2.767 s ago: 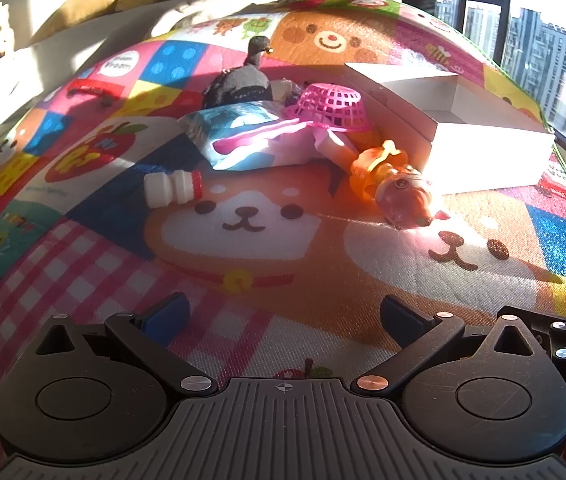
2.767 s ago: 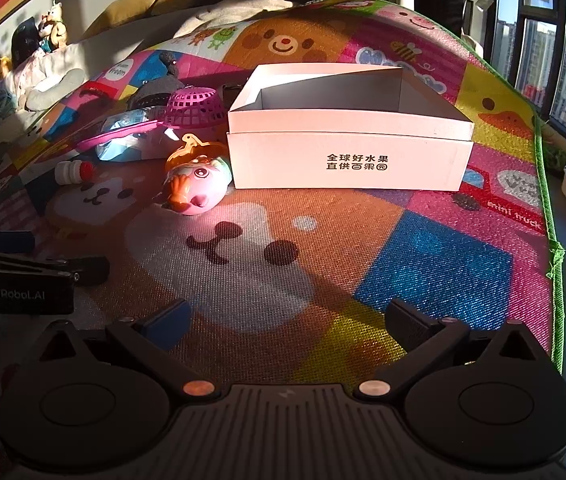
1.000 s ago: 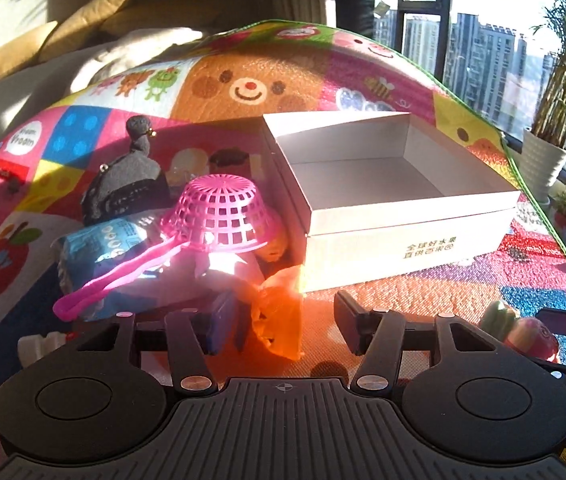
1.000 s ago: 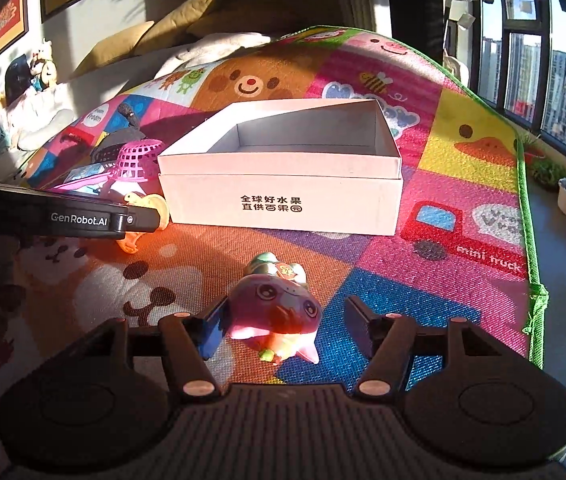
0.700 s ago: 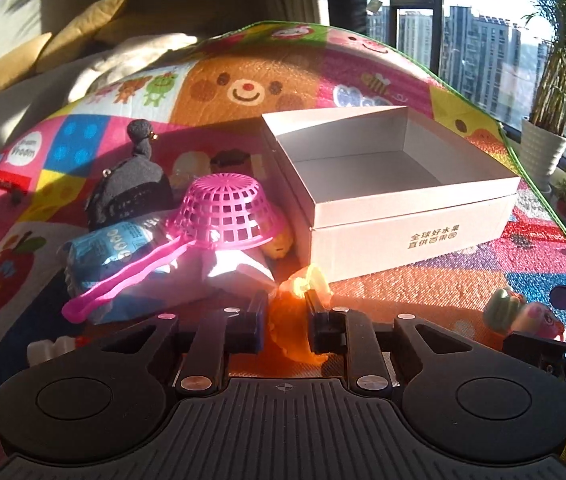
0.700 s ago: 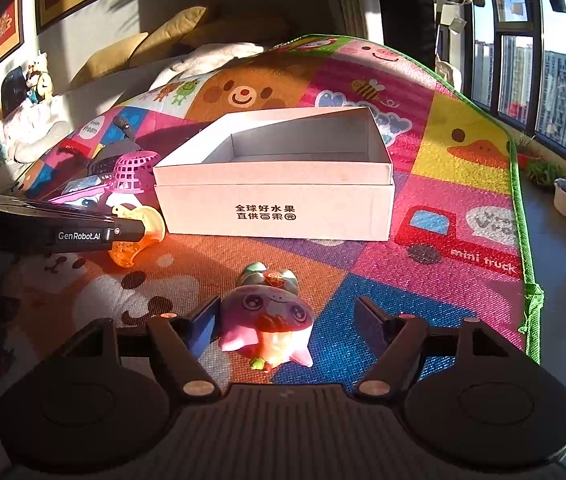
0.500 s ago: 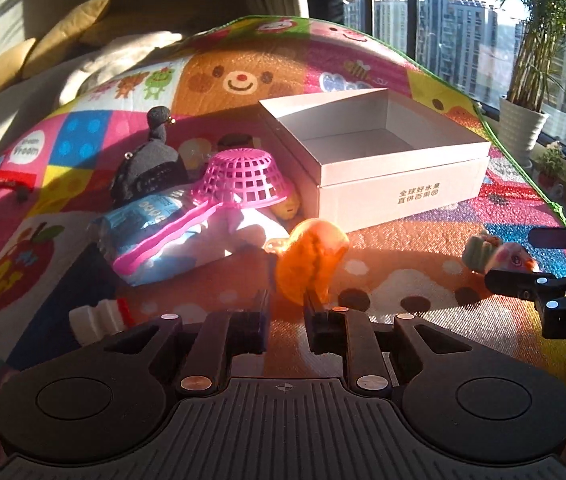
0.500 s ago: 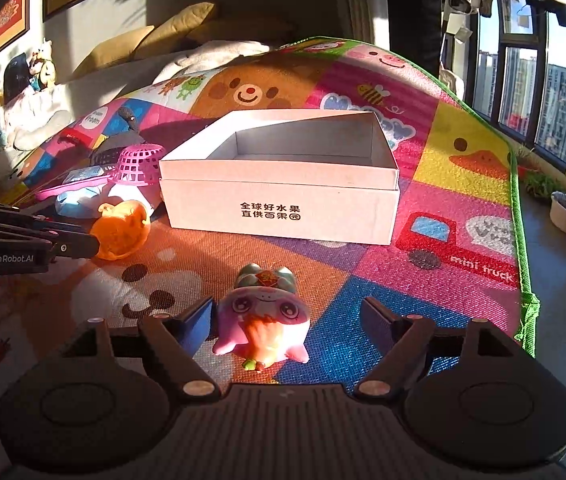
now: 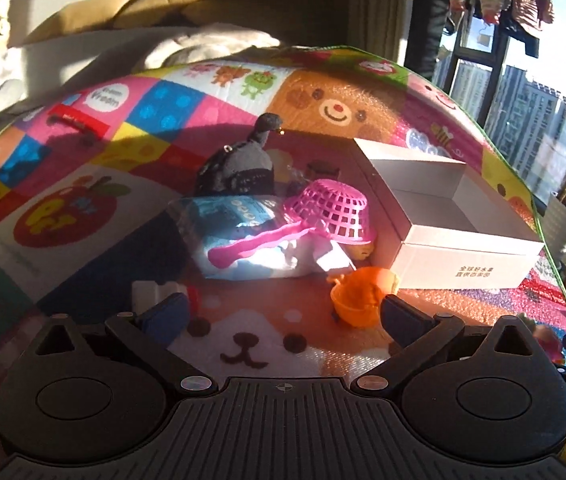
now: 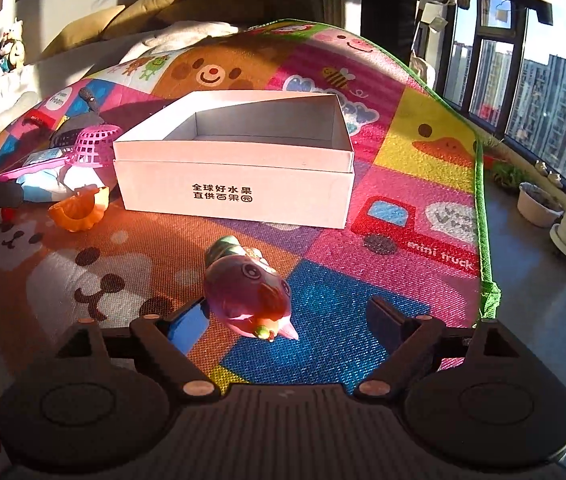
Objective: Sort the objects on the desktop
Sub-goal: 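Lift the pig toy with the right gripper while the left gripper grasps the orange cup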
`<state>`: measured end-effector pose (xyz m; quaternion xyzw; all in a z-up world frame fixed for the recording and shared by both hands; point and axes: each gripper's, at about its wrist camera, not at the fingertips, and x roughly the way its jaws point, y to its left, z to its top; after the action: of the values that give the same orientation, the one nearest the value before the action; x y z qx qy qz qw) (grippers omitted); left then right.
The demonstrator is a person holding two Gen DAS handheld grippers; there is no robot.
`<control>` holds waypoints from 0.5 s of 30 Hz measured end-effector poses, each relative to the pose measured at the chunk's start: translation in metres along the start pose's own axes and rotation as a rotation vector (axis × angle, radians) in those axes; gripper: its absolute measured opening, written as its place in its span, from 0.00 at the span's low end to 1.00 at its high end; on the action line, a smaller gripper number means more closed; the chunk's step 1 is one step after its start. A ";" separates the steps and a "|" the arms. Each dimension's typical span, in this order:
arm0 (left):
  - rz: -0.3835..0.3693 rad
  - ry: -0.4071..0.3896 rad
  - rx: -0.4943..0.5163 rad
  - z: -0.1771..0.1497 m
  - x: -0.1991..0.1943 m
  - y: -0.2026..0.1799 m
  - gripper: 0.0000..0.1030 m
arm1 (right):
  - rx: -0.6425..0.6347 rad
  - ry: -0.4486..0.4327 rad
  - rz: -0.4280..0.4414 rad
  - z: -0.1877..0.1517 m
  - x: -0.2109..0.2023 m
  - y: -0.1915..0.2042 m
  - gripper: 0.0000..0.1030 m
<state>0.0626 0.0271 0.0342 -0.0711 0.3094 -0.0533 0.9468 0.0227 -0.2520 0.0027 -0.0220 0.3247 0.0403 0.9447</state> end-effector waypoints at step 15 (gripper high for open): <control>0.090 0.094 0.116 -0.002 0.068 -0.064 0.79 | 0.025 -0.024 0.048 -0.001 0.000 0.004 0.90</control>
<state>0.1122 -0.0460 0.0040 0.0003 0.3525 -0.0316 0.9353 0.0216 -0.2476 0.0016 -0.0016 0.3144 0.0592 0.9474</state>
